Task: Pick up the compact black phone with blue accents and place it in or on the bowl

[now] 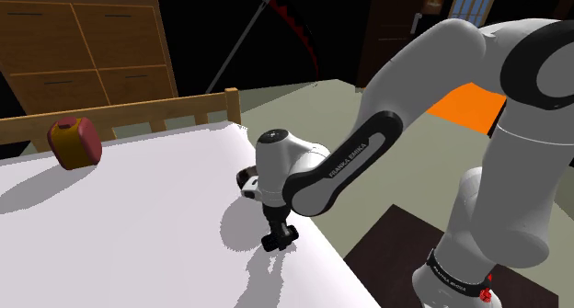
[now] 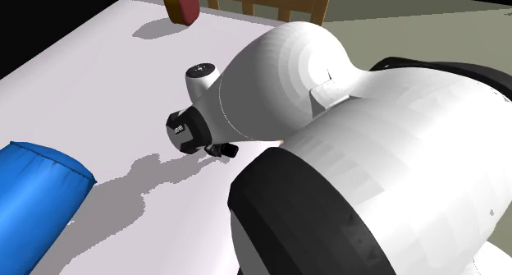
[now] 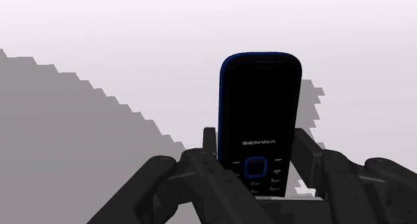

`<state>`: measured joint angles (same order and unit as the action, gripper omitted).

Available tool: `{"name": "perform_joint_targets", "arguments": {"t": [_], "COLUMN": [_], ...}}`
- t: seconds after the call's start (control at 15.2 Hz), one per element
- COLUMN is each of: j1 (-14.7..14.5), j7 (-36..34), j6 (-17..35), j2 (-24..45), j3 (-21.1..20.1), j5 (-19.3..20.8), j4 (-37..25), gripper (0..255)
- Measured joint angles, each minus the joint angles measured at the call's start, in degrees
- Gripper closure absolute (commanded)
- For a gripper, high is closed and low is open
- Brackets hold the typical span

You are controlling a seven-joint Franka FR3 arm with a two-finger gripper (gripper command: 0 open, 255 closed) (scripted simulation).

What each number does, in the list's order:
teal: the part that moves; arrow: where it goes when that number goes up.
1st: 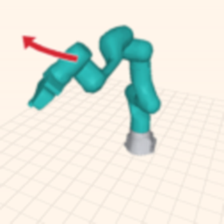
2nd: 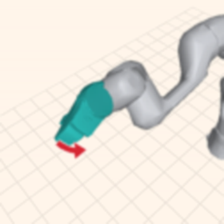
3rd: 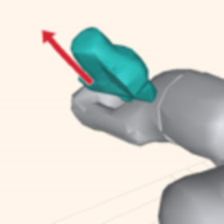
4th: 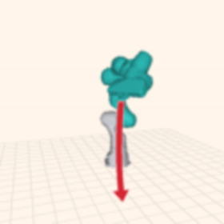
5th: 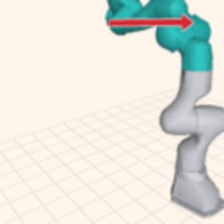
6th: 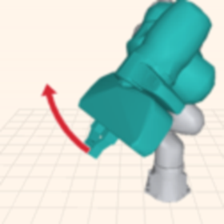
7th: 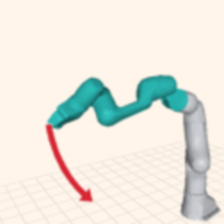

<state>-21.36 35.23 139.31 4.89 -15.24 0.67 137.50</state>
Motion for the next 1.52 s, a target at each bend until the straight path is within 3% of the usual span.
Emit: {"name": "perform_joint_targets", "arguments": {"t": [0.4, 1.52], "j1": [-0.1, 0.1], "j7": [0.0, 2.3], "j6": [-0.5, -13.7], "j2": [-0.1, -9.4], "j3": [-0.1, -0.1], "j5": [-0.1, -3.3], "j4": [0.0, -4.0], "gripper": [255, 255]}}
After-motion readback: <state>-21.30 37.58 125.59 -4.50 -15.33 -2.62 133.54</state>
